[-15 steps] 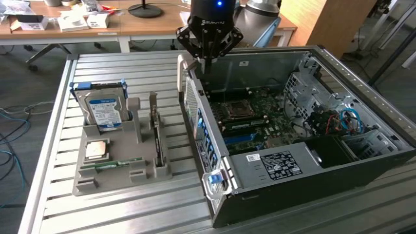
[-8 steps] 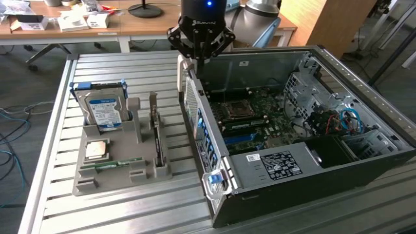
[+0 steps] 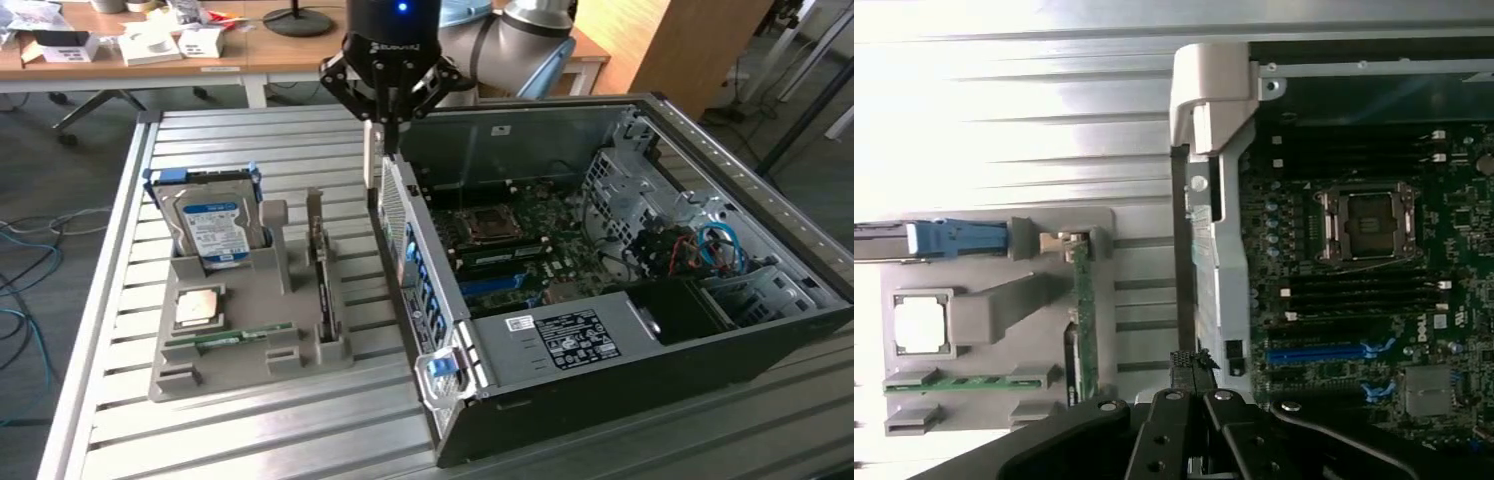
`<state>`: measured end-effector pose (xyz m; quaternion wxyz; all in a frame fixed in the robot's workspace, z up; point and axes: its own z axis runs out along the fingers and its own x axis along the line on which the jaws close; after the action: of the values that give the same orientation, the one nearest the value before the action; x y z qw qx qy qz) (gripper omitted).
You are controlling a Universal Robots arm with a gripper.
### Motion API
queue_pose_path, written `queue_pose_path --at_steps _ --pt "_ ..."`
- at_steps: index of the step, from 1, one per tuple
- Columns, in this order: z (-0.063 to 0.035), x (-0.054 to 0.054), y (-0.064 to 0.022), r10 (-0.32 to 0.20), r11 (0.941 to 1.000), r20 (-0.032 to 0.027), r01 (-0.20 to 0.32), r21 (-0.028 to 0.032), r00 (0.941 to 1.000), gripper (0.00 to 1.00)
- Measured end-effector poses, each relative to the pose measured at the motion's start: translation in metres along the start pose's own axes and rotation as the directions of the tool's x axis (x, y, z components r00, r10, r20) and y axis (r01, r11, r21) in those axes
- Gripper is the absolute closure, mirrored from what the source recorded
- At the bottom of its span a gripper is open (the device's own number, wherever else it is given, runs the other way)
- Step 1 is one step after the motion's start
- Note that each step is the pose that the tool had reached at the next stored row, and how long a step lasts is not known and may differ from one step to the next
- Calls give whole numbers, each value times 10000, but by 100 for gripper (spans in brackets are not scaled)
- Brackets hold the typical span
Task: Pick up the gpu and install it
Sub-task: 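Reach for the gpu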
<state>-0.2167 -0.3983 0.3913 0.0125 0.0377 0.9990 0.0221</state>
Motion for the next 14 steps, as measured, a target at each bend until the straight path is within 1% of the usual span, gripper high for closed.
queue_pose_path --at_steps 14 --pt "0 421 -26 12 10000 0 -12 0 10000 89"
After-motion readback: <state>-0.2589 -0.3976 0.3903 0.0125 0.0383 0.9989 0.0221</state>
